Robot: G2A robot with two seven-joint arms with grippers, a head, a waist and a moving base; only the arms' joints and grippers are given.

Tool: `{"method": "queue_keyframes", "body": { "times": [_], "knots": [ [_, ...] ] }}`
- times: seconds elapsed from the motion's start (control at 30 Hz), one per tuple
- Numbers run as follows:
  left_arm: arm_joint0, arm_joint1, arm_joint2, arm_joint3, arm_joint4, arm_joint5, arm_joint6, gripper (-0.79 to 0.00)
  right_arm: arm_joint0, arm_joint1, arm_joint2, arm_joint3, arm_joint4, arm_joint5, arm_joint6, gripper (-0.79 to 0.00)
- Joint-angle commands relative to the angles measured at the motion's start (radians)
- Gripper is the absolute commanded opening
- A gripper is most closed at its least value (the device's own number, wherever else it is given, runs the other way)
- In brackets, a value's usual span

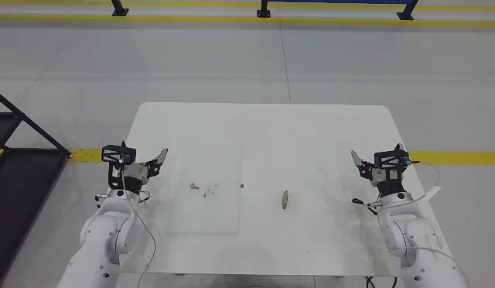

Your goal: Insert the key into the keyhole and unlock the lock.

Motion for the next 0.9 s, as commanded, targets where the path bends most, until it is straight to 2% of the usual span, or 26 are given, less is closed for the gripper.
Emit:
{"method": "queue_keyframes", "body": {
  "times": [0.0, 0.2, 0.47, 0.57, 0.73, 0.87],
  "knots": [
    [-0.004, -0.001, -0.002, -0.041, -0.033, -0.004, -0.045, 0.000, 0.000, 0.000, 0.000, 0.000, 0.000, 0.000, 0.000, 0.000],
    [-0.016, -0.005, 0.006, -0.179, -0.107, 0.021, -0.246, 0.000, 0.000, 0.000, 0.000, 0.000, 0.000, 0.000, 0.000, 0.000],
    [-0.063, -0.003, 0.020, -0.340, -0.325, 0.048, -0.778, 0.000, 0.000, 0.000, 0.000, 0.000, 0.000, 0.000, 0.000, 0.000],
    [-0.096, -0.001, 0.018, -0.344, -0.418, 0.069, -0.928, 0.000, 0.000, 0.000, 0.000, 0.000, 0.000, 0.000, 0.000, 0.000],
    [-0.189, 0.006, -0.008, -0.298, -0.598, 0.150, -1.228, 0.000, 0.000, 0.000, 0.000, 0.000, 0.000, 0.000, 0.000, 0.000],
    [-0.267, 0.015, -0.015, -0.247, -0.649, 0.203, -1.383, 0.000, 0.000, 0.000, 0.000, 0.000, 0.000, 0.000, 0.000, 0.000]
  ]
}}
